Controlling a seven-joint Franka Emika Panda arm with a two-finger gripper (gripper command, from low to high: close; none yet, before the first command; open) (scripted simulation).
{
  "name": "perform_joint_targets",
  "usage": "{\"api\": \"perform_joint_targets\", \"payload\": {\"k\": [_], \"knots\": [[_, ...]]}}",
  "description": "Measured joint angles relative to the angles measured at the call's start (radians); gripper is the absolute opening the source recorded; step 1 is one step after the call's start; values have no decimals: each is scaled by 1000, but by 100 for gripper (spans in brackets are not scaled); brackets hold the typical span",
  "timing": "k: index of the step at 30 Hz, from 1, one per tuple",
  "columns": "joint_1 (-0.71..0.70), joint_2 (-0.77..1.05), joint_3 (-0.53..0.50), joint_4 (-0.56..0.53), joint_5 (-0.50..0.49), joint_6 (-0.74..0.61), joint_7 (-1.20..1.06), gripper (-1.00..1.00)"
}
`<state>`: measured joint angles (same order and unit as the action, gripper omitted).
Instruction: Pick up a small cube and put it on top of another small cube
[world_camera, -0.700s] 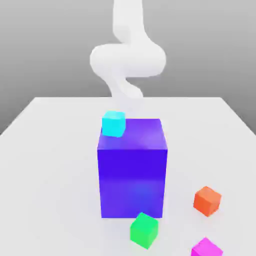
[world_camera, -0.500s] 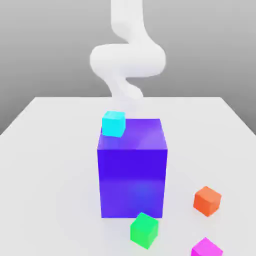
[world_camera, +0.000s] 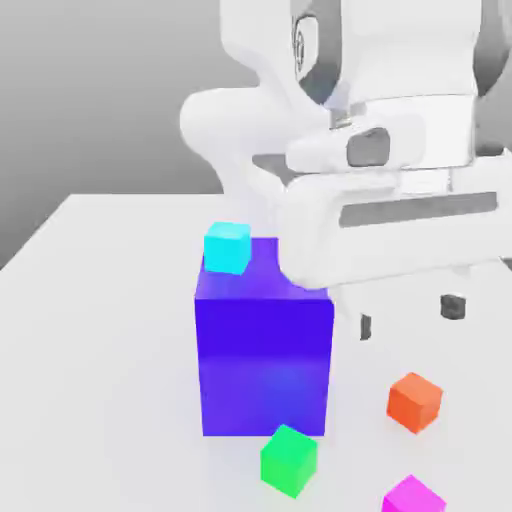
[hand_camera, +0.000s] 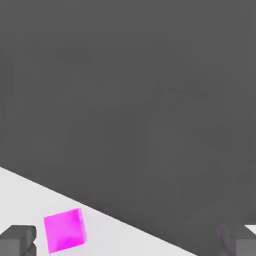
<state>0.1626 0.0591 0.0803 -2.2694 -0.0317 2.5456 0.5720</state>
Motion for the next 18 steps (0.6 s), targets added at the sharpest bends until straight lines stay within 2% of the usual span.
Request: {"api": "perform_joint_targets", "payload": {"k": [8, 12, 13, 18], "knots": [[41, 292, 27, 11, -47, 83, -51, 0], [60, 437, 11, 38, -75, 180, -40, 0], [64, 467, 5, 44, -80, 203, -37, -100], [64, 467, 6, 44, -80, 202, -36, -100]]}}
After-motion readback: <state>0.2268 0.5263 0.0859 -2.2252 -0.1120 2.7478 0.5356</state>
